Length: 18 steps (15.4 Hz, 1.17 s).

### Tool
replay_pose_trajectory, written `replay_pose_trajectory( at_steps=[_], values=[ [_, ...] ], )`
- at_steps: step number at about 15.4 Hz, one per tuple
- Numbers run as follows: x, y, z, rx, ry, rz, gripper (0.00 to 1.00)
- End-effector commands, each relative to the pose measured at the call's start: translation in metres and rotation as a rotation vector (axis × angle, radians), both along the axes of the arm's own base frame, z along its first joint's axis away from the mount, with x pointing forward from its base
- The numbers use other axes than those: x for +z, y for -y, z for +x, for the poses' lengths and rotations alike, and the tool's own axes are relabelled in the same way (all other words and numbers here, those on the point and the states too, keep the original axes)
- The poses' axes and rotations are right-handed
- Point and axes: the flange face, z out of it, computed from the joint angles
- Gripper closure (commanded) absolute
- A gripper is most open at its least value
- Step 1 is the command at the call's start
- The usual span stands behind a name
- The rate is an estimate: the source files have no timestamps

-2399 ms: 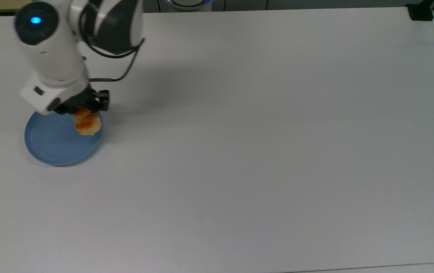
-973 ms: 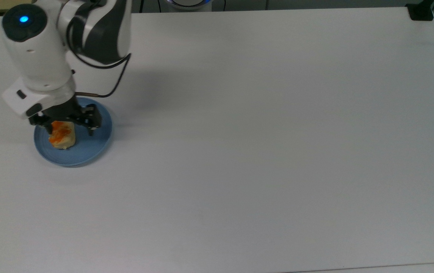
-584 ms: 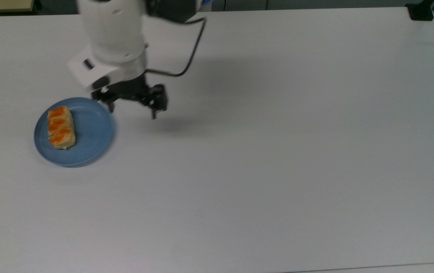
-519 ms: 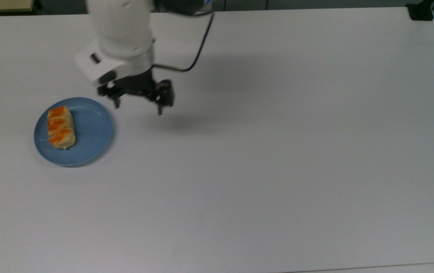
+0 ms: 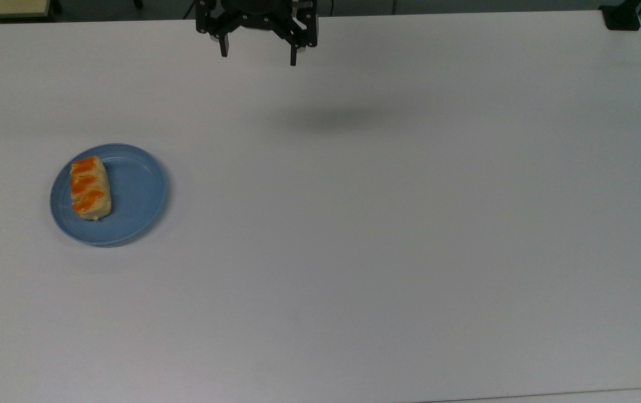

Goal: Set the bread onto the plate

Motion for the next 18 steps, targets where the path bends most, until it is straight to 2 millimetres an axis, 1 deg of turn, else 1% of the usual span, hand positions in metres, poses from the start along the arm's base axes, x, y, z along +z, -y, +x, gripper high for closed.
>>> replay_pose_trajectory(
  at_steps=[1,3,4,8,10,11,18],
  values=[
    [0.001,0.011,-0.010,-0.033,-0.007,0.005,0.00],
    [0.005,0.017,-0.010,-0.040,0.003,0.006,0.00],
    [0.010,0.022,-0.012,-0.048,0.011,0.009,0.00],
    [0.013,0.029,-0.014,-0.047,0.015,0.011,0.00],
    [0.014,0.039,-0.013,-0.063,0.017,0.013,0.00],
    [0.017,0.041,-0.015,-0.065,0.021,0.017,0.00],
    [0.017,0.040,-0.015,-0.059,0.022,0.021,0.00]
  ],
)
